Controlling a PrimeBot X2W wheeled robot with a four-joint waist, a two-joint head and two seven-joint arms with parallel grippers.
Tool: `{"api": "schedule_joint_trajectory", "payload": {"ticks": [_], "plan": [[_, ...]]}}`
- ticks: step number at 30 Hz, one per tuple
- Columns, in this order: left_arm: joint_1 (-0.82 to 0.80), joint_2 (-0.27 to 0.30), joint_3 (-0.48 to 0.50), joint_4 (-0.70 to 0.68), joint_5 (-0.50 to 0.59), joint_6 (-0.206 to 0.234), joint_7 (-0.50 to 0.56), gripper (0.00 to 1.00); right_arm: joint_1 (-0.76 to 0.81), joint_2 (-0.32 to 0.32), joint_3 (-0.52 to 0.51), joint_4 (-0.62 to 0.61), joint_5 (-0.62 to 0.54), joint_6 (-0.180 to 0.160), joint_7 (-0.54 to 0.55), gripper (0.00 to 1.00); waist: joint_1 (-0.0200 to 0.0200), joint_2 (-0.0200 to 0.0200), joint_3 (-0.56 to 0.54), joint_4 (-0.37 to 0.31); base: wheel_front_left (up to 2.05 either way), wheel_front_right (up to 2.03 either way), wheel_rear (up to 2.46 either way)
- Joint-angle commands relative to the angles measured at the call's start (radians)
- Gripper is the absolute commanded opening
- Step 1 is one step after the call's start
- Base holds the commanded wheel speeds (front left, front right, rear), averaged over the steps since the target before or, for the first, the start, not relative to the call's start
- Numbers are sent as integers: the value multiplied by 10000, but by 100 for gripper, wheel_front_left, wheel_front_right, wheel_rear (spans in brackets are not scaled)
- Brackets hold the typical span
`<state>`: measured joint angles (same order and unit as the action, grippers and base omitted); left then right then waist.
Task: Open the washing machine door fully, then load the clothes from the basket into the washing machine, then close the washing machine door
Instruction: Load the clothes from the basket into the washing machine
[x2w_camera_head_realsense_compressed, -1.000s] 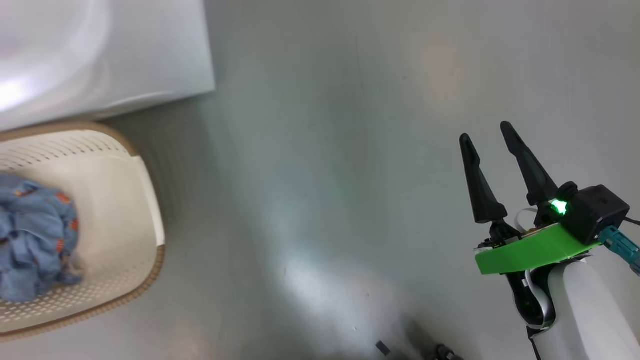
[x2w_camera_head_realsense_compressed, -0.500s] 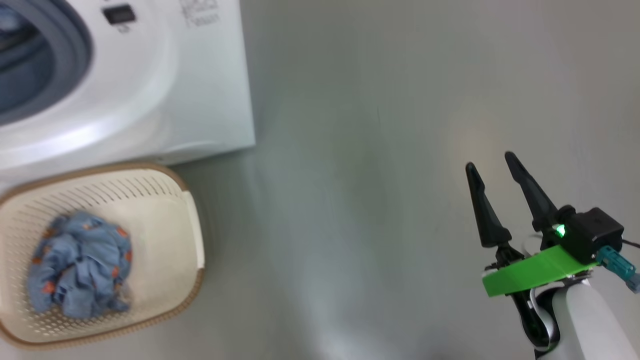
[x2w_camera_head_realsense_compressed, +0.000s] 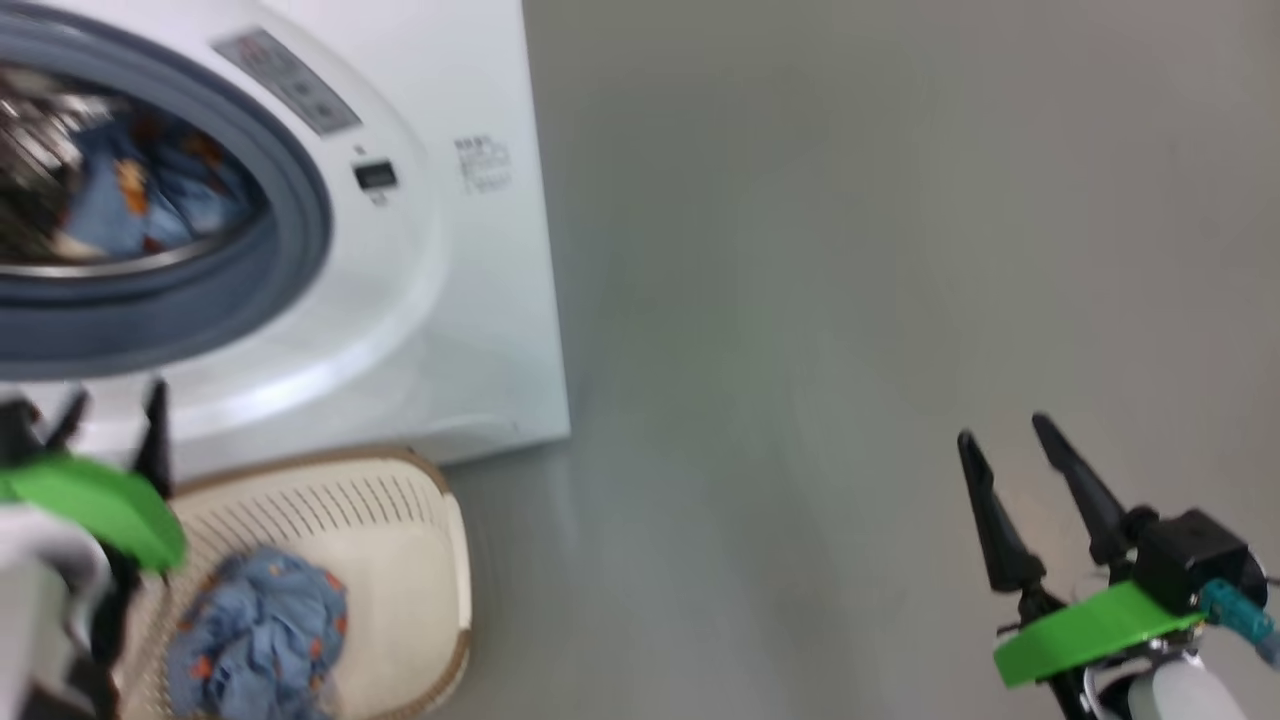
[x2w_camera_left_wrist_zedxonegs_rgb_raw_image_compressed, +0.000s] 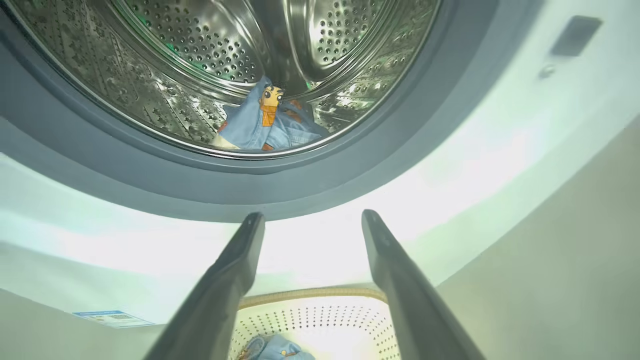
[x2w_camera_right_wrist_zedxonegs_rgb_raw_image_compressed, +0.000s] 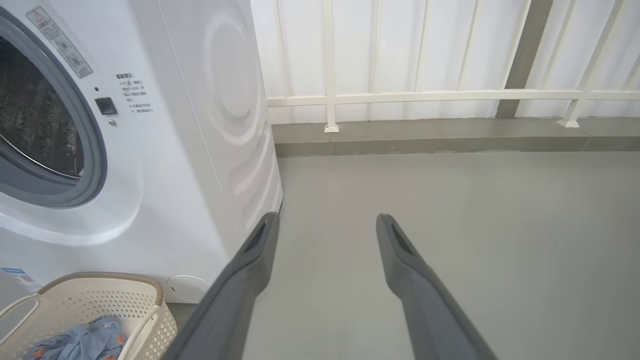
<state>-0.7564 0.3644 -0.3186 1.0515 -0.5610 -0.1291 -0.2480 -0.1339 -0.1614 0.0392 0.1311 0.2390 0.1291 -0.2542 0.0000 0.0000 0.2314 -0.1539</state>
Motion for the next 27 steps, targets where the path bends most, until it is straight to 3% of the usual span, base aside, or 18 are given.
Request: {"api": "schedule_joint_trajectory", "payload": {"ticks": [1, 5, 8, 13, 22, 27], "plan": [[979, 444, 527, -1087, -22, 152, -132, 100, 306, -192, 258, -304, -128, 16, -76, 100, 0, 0, -1548, 333, 0, 0, 0], [2496, 229, 983, -2606, -26, 578, -134, 100, 575, -305, 308, -416, -144, 16, -76, 100, 0, 0, -2017, 395, 0, 0, 0], [4328, -47, 1474, -4698, 130, 1128, -135, 100, 776, -377, 360, -552, -159, 16, -76, 100, 0, 0, -2366, 410, 0, 0, 0], [6082, -610, 1921, -6902, 342, 1721, -136, 100, 869, -457, 376, -716, -230, 16, -76, 100, 0, 0, -2569, 503, 0, 0, 0], [7502, -1375, 2325, -8887, 975, 2208, -137, 100, 1122, -279, 285, -813, -160, 16, -76, 100, 0, 0, -2818, 718, 0, 0, 0], [7907, -1863, 2430, -9255, 1169, 2122, -137, 100, 1261, -79, 239, -780, -147, 16, -76, 100, 0, 0, -2911, 775, 0, 0, 0]]}}
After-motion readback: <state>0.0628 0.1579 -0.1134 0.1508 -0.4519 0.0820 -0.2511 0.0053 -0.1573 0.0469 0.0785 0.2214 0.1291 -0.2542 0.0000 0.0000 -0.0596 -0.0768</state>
